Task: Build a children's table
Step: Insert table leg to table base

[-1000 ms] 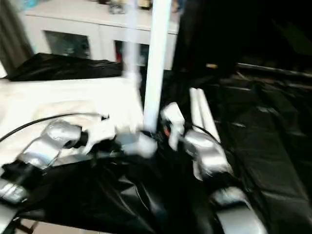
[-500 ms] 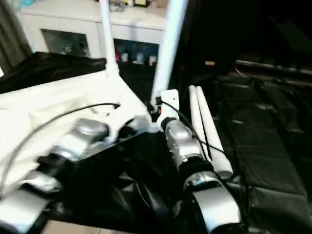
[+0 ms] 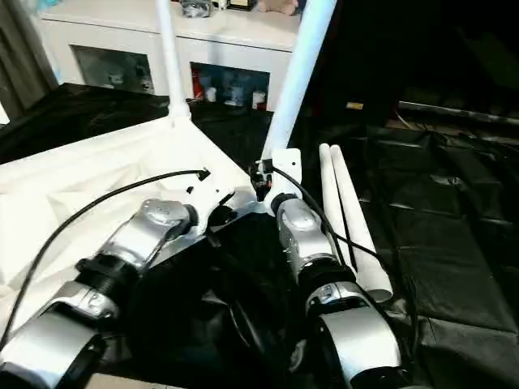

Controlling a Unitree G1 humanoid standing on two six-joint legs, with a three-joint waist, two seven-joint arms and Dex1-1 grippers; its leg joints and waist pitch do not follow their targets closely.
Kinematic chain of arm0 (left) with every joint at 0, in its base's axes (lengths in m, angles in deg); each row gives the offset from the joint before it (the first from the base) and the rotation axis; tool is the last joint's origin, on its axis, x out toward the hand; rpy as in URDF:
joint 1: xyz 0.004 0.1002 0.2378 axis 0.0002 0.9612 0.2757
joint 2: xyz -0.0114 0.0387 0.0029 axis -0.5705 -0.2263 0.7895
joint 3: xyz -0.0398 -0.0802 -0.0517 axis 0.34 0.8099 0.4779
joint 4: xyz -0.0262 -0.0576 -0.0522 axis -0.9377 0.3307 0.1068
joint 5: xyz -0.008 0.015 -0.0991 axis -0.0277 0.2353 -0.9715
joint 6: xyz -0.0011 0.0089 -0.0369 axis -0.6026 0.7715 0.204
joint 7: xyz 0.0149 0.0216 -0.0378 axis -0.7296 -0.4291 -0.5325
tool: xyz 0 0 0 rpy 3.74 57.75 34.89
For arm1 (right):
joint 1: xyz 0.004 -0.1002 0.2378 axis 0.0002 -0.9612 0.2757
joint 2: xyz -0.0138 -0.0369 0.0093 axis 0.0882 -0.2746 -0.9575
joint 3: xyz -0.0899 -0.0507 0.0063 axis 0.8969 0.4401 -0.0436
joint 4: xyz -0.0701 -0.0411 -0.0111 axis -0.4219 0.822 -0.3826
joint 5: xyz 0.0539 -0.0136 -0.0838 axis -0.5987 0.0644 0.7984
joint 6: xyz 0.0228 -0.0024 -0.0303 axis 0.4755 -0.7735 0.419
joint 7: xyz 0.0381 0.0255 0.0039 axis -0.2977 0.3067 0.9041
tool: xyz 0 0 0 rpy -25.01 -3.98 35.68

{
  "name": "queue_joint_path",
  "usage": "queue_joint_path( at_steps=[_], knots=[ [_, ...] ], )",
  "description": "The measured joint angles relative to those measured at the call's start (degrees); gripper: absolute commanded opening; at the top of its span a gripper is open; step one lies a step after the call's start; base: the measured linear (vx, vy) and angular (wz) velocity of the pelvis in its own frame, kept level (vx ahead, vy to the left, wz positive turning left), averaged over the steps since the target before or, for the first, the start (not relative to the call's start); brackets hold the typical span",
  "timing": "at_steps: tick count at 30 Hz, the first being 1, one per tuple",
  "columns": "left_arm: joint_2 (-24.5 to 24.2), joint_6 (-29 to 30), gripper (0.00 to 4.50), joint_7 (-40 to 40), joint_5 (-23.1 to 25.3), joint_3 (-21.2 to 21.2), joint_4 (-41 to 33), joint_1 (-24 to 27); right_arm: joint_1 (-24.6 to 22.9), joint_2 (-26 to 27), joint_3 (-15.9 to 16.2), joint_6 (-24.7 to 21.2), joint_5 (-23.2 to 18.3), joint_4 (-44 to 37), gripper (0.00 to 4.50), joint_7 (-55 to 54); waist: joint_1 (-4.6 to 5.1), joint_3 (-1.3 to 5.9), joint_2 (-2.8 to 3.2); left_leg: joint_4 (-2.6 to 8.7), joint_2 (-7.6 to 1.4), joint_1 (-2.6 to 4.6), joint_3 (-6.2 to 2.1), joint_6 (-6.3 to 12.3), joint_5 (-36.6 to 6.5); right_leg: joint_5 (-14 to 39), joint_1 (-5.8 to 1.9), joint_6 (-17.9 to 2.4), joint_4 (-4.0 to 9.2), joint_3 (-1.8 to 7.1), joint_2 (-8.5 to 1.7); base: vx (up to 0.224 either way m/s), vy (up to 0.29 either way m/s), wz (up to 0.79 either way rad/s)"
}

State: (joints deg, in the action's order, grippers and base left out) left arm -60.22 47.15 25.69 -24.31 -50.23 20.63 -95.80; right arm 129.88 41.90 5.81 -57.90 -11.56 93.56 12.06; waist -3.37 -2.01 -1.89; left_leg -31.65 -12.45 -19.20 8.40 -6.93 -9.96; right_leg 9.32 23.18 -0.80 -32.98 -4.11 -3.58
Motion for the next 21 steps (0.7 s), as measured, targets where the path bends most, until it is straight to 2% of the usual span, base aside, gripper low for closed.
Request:
queue_joint_path(
  at_steps=[6,14,21],
  knots=[
    [-4.8,-4.2,0.0,7.2,-0.3,-1.3,-3.2,1.9,0.2,-5.0,1.4,-3.1,0.2,-2.2,1.88,14.9,0.2,0.02,-0.03,0.52,-0.17,0.12,0.07,-0.12,-0.1,-0.1,0.08,-0.1,-0.13,0.0,0.18,0.0,0.0,0.0],
    [-12.5,-11.6,0.0,21.2,-2.8,-2.9,-7.3,4.8,-1.8,-13.3,6.9,-7.5,-0.3,-9.0,1.88,42.3,-0.34,0.08,-0.12,0.7,-0.36,0.11,0.25,-0.15,-0.4,0.0,0.11,-0.6,-0.09,0.07,0.19,0.0,0.0,0.0],
    [-14.8,-14.4,0.0,27.7,-3.6,-4.0,-7.5,4.9,-3.5,-16.4,8.8,-9.9,-0.3,-13.5,1.88,53.6,-1.79,0.13,-0.22,0.64,-0.43,0.21,0.43,-0.15,-0.5,0.0,0.09,-0.6,-0.16,0.12,0.19,0.0,0.0,0.0]
  ],
)
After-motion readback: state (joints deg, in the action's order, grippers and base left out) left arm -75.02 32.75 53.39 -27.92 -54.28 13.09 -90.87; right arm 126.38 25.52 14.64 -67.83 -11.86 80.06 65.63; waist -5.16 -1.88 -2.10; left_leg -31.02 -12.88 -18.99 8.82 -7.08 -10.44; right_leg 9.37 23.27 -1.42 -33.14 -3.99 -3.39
